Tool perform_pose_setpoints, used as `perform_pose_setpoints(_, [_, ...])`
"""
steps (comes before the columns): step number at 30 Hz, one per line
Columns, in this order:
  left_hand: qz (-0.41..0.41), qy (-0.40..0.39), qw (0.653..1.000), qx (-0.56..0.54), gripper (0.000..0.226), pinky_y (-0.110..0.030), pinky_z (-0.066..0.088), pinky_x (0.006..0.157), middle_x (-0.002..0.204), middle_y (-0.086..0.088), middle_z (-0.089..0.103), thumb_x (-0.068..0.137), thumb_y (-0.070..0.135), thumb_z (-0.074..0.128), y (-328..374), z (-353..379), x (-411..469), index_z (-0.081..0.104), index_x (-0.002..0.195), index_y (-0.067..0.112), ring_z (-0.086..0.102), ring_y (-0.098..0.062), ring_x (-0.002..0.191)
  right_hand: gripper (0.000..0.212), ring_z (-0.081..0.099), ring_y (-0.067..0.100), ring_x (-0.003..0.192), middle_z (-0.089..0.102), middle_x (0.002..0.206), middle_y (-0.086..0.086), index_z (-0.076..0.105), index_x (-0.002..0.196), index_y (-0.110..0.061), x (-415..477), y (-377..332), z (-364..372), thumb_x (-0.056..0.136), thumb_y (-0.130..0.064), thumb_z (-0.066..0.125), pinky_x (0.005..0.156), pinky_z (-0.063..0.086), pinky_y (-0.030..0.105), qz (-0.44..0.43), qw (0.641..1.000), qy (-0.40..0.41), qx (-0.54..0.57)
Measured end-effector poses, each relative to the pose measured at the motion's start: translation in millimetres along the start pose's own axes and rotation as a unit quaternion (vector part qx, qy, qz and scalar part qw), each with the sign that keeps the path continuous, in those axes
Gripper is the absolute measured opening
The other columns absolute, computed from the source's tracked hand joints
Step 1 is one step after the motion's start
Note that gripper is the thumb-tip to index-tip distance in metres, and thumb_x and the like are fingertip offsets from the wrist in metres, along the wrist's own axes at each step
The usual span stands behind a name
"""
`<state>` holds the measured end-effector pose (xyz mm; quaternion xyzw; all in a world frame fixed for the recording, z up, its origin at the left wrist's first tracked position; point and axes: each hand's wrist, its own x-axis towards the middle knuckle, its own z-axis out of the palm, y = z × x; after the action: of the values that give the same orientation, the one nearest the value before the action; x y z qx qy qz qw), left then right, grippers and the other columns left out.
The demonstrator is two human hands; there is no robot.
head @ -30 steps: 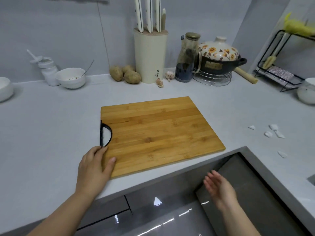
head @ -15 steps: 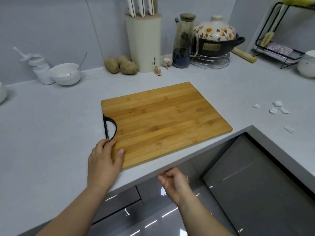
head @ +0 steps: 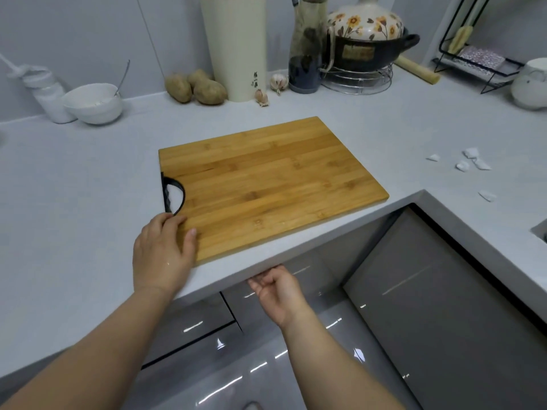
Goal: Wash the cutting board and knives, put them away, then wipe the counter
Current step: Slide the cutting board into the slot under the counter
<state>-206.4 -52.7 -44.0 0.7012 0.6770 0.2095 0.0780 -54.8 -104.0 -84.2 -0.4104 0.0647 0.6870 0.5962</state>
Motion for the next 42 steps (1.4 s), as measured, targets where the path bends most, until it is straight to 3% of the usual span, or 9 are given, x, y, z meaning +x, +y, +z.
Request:
perform_pose_setpoints(4, [-0.002,-0.001,1.000,0.002,0.060,-0.043,0.029,0.104,0.128,-0.018,0.049,0.080,0.040,0.030,1.6,-1.8,-1.2,0.055,0.121,0.003,0.042,-0.035,0.120,0.050,0.056,0.021,0.067,0.060,0.057,0.009,0.048,0.084,-0.004,0.2,3.7,-5.3,0.080,0.018,0.004,0.087,0.042,0.041,0.014,1.000,-0.003,0.028])
perform_pose_setpoints(11, [0.011,0.006,1.000,0.002,0.057,-0.044,0.030,0.103,0.126,-0.019,0.050,0.083,0.039,0.033,3.5,-3.8,-1.6,0.055,0.120,0.003,0.043,-0.036,0.118,0.061,0.042,0.038,0.125,0.046,0.126,0.025,0.030,0.138,-0.001,-19.1,-4.9,-30.4,0.085,0.018,0.006,0.105,0.032,0.042,0.030,0.999,0.009,-0.029])
perform_pose_setpoints(16, [0.007,0.012,1.000,0.002,0.037,-0.045,0.028,0.104,0.128,-0.020,0.049,0.093,0.025,0.047,5.6,-5.8,-2.3,0.053,0.121,0.003,0.040,-0.036,0.120,0.041,0.065,0.018,0.059,0.060,0.075,0.012,0.047,0.106,-0.007,-56.2,-7.0,-78.1,0.086,0.016,0.021,0.058,0.057,0.023,0.001,0.998,0.012,-0.057])
perform_pose_setpoints(21, [0.048,-0.003,0.999,0.012,0.035,-0.050,0.030,0.102,0.127,-0.023,0.051,0.093,0.021,0.047,11.6,-14.9,-12.1,0.056,0.119,-0.002,0.042,-0.041,0.119,0.011,0.056,0.017,0.058,0.061,0.069,0.006,0.049,0.090,-0.012,-102.6,-25.3,-120.1,0.091,-0.001,0.049,0.055,0.051,0.023,-0.051,0.973,0.078,-0.211])
perform_pose_setpoints(26, [0.181,-0.084,0.978,0.060,0.052,-0.058,0.038,0.089,0.122,-0.027,0.055,0.081,0.032,0.044,26.7,-14.6,-33.1,0.059,0.116,-0.004,0.051,-0.048,0.110,0.031,0.053,0.017,0.067,0.053,0.075,0.003,0.049,0.106,-0.009,-140.7,-57.7,-158.3,0.081,0.003,0.063,0.054,0.045,0.012,-0.158,0.862,0.225,-0.427])
perform_pose_setpoints(30, [0.238,-0.130,0.961,0.049,0.053,-0.048,0.023,0.109,0.146,-0.017,0.034,0.090,0.026,0.054,66.3,5.4,-39.3,0.040,0.136,0.004,0.030,-0.035,0.135,0.041,0.052,0.016,0.103,0.045,0.107,-0.001,0.055,0.122,-0.006,-155.4,-77.3,-184.4,0.082,0.001,0.060,0.084,0.032,0.009,-0.244,0.665,0.255,-0.658])
perform_pose_setpoints(35, [0.224,-0.129,0.963,0.077,0.066,-0.037,0.007,0.114,0.154,-0.009,0.016,0.092,0.037,0.045,94.4,27.9,-42.7,0.018,0.145,0.009,0.011,-0.024,0.143,0.035,0.065,0.015,0.059,0.072,0.075,-0.002,0.076,0.072,-0.011,-160.9,-91.8,-207.6,0.042,0.005,0.067,0.052,0.050,0.014,-0.326,0.391,0.301,-0.807])
perform_pose_setpoints(39, [0.216,-0.108,0.967,0.077,0.069,-0.036,0.005,0.113,0.153,-0.012,0.019,0.089,0.037,0.049,93.3,35.7,-46.3,0.019,0.144,0.007,0.013,-0.025,0.143,0.037,0.067,0.021,0.061,0.074,0.080,0.005,0.076,0.075,-0.005,-166.1,-107.7,-229.4,0.052,0.001,0.048,0.055,0.055,0.020,-0.257,0.310,0.330,-0.854])
perform_pose_setpoints(42, [0.213,-0.107,0.969,0.073,0.070,-0.036,0.005,0.113,0.152,-0.012,0.021,0.088,0.038,0.051,94.1,37.3,-46.5,0.021,0.144,0.007,0.015,-0.025,0.142,0.058,0.064,0.030,0.078,0.073,0.091,0.013,0.073,0.088,0.004,-165.7,-115.7,-241.1,0.032,0.021,0.069,0.050,0.056,0.028,-0.195,0.334,0.346,-0.855])
